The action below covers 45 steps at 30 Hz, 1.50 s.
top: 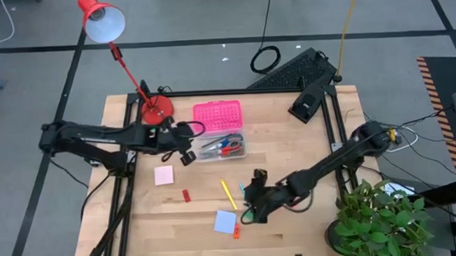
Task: Pack school essentials
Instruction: Put the light blue pen into the pink supply box
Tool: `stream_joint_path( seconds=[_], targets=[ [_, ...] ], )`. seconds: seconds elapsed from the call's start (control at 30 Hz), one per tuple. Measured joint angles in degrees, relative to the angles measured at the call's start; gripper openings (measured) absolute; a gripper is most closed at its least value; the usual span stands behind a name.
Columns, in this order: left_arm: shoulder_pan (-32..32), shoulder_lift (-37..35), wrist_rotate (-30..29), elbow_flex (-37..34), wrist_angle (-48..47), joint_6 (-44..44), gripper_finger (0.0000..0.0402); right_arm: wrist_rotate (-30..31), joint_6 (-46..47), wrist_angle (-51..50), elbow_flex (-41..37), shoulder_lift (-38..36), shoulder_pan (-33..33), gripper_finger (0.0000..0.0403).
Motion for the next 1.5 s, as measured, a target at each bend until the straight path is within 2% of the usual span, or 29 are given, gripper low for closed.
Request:
stream_joint_path(
  seconds=[0.17,0.37,0.5,0.67,1.27,1.5],
  targets=[
    [-0.08,-4.79,0.28,-2.72,1.77,-1.32,0.0093,-0.97,0.37,-1.30,-0.07,4.56,-2.10,0.0274],
    [-1.04,-6.37,0.26,-3.27,3.02,-1.62,0.0093,-5.98,6.61,-0.42,-0.07,6.71,-5.22,0.0265],
    [-1.82,-6.16,0.24,-3.26,5.33,-1.15,0.0093,-8.32,10.24,-0.70,-0.02,7.85,-6.36,0.0250],
    [-1.90,-6.18,0.26,-3.31,5.90,-1.00,0.0093,-11.30,10.55,-0.93,-0.02,8.26,-6.50,0.0231],
    [-1.86,-6.15,0.24,-3.31,6.60,-0.87,0.0093,-11.86,8.66,-4.45,-0.02,8.13,-5.64,0.0152],
    [-1.86,-6.13,0.22,-3.31,6.62,-0.87,0.0093,-10.25,8.17,-7.85,0.04,8.04,-5.70,0.0097]
  ],
)
